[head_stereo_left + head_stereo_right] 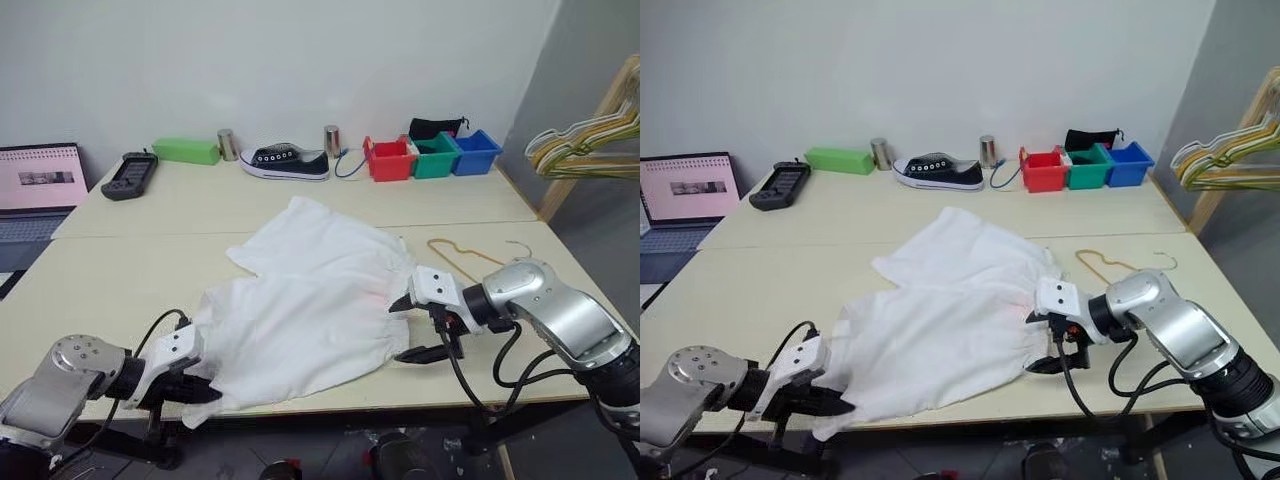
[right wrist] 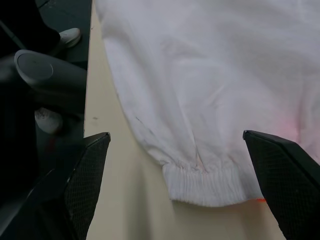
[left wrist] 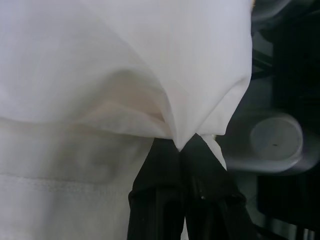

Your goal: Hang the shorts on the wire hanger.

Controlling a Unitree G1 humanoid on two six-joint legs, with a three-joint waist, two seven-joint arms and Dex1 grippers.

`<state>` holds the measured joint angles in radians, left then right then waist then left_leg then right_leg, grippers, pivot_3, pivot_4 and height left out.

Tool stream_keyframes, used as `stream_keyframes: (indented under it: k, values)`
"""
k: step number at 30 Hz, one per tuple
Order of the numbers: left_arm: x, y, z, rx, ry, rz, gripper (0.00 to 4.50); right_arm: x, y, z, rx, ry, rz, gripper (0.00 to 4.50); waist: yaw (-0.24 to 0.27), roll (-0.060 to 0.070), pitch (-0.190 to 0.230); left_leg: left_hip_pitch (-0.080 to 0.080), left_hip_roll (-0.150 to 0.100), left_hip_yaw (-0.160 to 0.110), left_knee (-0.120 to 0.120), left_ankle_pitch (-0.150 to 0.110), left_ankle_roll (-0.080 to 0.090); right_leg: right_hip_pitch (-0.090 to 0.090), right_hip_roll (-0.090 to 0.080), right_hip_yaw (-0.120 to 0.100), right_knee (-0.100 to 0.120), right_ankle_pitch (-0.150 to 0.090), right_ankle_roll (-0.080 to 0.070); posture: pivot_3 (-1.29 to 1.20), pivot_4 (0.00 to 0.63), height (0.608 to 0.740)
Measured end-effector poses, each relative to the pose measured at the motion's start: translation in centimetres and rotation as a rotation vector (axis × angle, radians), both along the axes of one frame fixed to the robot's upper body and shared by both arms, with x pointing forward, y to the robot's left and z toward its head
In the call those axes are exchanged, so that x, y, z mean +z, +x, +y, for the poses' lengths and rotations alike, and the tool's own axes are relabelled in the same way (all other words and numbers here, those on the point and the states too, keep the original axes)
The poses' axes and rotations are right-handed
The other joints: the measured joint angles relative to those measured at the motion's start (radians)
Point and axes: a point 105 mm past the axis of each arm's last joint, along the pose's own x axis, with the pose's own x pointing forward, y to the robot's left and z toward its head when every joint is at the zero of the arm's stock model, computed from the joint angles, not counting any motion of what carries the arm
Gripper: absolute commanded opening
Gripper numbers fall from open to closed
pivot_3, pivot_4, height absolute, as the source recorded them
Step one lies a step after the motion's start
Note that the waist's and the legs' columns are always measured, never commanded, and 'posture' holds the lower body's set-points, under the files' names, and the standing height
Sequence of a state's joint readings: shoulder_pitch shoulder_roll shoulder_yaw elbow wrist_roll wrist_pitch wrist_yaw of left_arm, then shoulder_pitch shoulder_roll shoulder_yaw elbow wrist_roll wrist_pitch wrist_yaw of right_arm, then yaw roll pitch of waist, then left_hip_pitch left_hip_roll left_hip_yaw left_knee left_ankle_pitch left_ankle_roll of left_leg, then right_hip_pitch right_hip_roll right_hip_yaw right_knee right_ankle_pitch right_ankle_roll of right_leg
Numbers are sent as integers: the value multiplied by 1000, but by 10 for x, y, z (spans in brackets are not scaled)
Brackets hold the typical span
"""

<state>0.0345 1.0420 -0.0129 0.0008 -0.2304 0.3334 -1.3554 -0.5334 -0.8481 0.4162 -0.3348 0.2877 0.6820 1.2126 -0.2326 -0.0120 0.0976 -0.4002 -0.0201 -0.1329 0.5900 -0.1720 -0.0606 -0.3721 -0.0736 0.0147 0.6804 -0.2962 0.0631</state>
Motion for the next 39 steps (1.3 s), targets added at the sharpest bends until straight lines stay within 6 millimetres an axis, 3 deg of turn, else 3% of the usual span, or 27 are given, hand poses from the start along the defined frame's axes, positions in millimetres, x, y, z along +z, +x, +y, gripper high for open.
stream_keyframes:
  k: [3, 15, 22, 25, 34, 35, 39]
  values:
    - [1, 10, 10, 8, 29, -48, 1436, -4, -2, -3, 15, -24, -11, 4500, 3, 0, 0, 0, 0, 1, 0, 0, 0, 0, 0, 1, 0, 0, 0, -214, 33, 740]
    - [15, 14, 24, 4, 78, -79, 4076, -24, 8, -8, 63, -115, -102, 4500, 13, 1, 2, 0, 0, 1, 0, 0, 0, 0, 0, 1, 0, 0, 0, -181, 42, 740]
    - [58, 19, 31, 30, 78, -136, 4213, -48, 9, -9, 106, -153, -70, 4500, 21, 1, 3, 0, 0, 1, 0, 0, 0, 0, 0, 1, 0, 0, 0, -142, 42, 740]
    - [66, 18, 21, 11, 59, -154, 4244, -54, 10, -6, 107, -155, -59, 4045, 26, 2, 4, 0, 0, 1, 0, 0, 0, 0, 0, 1, 0, 0, 0, -139, 42, 740]
    - [61, -8, -31, -109, -36, -120, 4244, -57, 18, -6, 107, -166, -81, 1690, 54, 2, 4, 0, 1, 1, 0, 0, 0, 1, 1, 0, 0, 0, 0, -138, 46, 740]
    - [62, -8, -34, -114, -39, -126, 4244, -56, 16, -7, 117, -168, -76, 1300, 59, 2, 4, 0, 1, 1, 0, 0, 0, 1, 1, 0, 0, 0, -1, -138, 46, 740]
    - [63, -8, -37, -120, -36, -134, 4244, -56, -3, -13, 188, -187, -34, 437, 72, 2, 4, 0, 1, 1, 0, 0, 0, 1, 1, 0, 0, -1, -2, -150, 47, 740]
